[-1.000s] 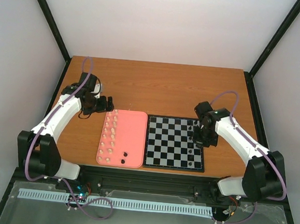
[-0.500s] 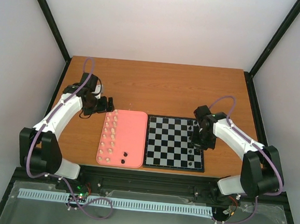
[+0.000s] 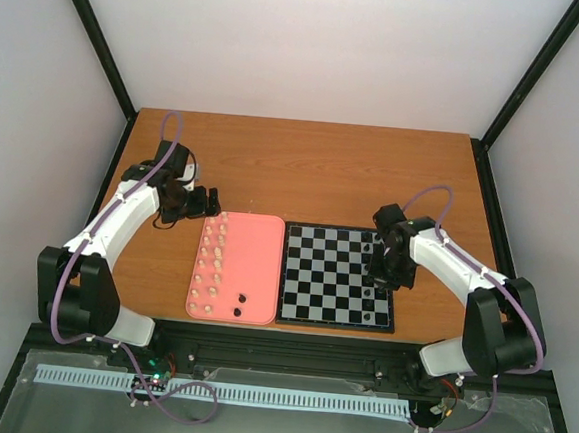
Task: Set up the chess pieces on the board
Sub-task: Place the chess piece on the chessboard, then pick up the chess piece from the storage box, then place the chess piece on the chessboard, then pick up the chess piece from the storage box.
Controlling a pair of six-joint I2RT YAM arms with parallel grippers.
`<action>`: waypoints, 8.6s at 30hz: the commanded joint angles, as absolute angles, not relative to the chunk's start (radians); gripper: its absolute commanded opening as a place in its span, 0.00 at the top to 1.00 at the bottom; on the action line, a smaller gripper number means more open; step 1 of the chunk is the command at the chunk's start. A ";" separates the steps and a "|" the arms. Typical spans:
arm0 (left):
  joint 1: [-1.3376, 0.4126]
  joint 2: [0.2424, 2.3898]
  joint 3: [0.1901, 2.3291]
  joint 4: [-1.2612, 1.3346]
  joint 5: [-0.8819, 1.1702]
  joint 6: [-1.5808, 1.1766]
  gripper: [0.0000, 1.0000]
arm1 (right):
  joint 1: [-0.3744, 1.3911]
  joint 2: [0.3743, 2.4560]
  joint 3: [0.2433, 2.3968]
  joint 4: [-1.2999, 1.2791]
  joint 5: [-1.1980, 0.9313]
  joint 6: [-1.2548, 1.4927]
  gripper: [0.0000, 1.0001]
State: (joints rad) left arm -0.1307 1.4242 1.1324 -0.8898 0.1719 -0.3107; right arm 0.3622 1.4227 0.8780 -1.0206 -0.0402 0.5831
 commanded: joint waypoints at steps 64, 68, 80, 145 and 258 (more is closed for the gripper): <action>-0.134 1.417 1.161 -0.900 0.168 -0.308 0.00 | 0.984 2.020 1.770 -1.138 -0.118 0.383 0.57; -0.134 1.404 1.155 -0.900 0.168 -0.309 0.00 | 1.054 2.103 1.841 -1.145 -0.186 0.328 0.57; -0.133 1.352 1.115 -0.883 0.174 -0.316 0.00 | 1.134 2.202 1.872 -1.160 -0.283 0.264 0.58; -0.133 1.360 1.117 -0.878 0.212 -0.322 0.00 | 0.572 1.391 1.074 -1.469 -0.071 0.498 0.97; -0.133 1.325 1.092 -0.871 0.196 -0.322 0.00 | 1.232 2.264 1.950 -1.228 -0.258 0.248 0.66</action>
State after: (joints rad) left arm -0.1307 1.3628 1.1000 -0.8825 0.1879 -0.3134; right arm 1.2263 2.2333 1.9656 -1.2438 -0.2291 0.2607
